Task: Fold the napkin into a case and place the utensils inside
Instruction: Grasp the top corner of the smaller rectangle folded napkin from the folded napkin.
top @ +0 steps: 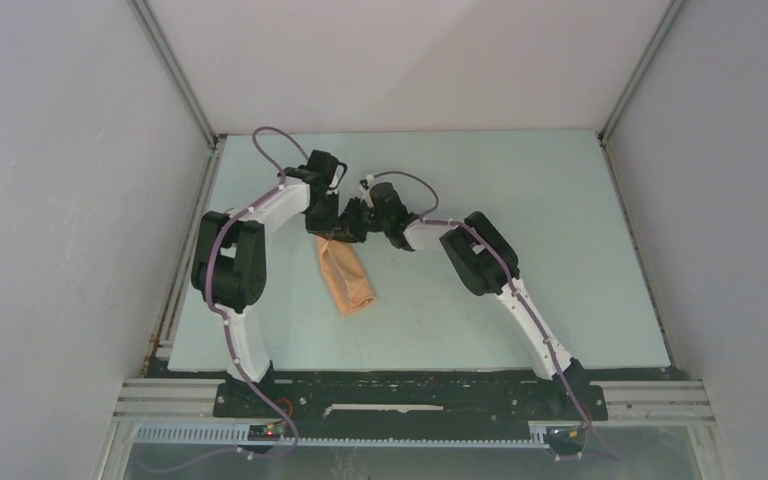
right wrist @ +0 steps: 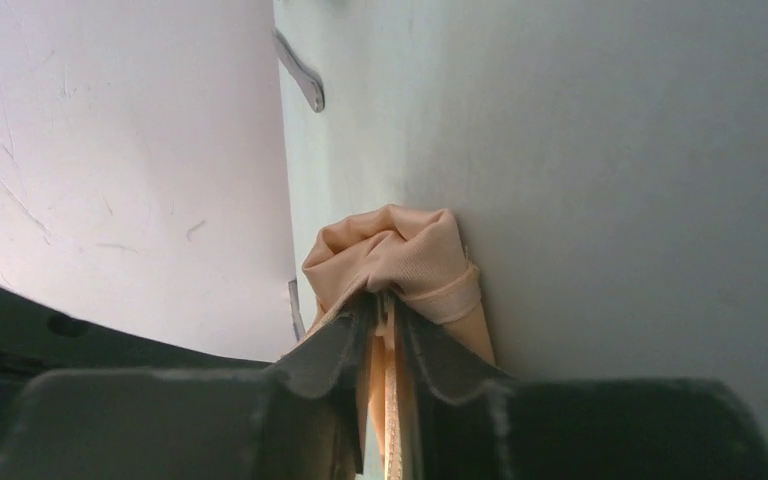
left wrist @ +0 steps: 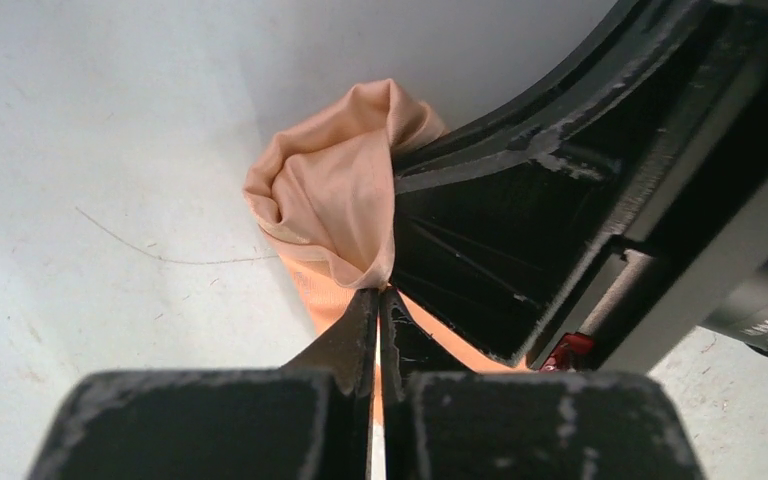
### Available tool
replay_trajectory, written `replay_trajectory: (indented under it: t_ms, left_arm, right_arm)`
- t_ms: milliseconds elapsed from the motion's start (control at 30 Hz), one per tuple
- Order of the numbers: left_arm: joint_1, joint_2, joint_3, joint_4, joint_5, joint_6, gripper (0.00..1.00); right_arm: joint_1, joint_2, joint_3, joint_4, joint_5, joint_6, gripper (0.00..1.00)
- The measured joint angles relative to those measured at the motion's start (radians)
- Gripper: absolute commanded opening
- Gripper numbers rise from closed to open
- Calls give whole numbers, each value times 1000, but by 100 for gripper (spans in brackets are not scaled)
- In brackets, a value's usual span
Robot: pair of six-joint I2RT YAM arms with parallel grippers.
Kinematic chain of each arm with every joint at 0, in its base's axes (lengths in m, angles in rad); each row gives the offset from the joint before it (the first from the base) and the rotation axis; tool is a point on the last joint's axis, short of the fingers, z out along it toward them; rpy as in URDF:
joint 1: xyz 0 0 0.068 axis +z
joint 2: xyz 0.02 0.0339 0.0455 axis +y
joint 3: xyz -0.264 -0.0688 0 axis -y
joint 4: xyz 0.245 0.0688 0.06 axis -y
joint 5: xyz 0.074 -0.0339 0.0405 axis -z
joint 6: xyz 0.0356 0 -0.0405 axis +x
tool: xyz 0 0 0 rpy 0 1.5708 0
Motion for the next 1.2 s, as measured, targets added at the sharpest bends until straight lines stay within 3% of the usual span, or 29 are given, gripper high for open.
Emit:
replay_trajectory:
  t_ms: [267,733,967,1200]
  left_arm:
    - [23,-8,-1,-28,36,-41,0]
    - [46,-26,-17,-24,99,-86,0]
    - [56,-27,-18,-31,99,-92,0]
    - [72,-29,-18,-24,100,-92,0]
  right_arm:
    - [-13,-35,-92,106,-23,1,45]
    - [-34,-71,-217,253,-61,63,46]
    - [-36,-72,-247,318,-61,99,55]
    - [-42,-93,-285,348,-97,106,57]
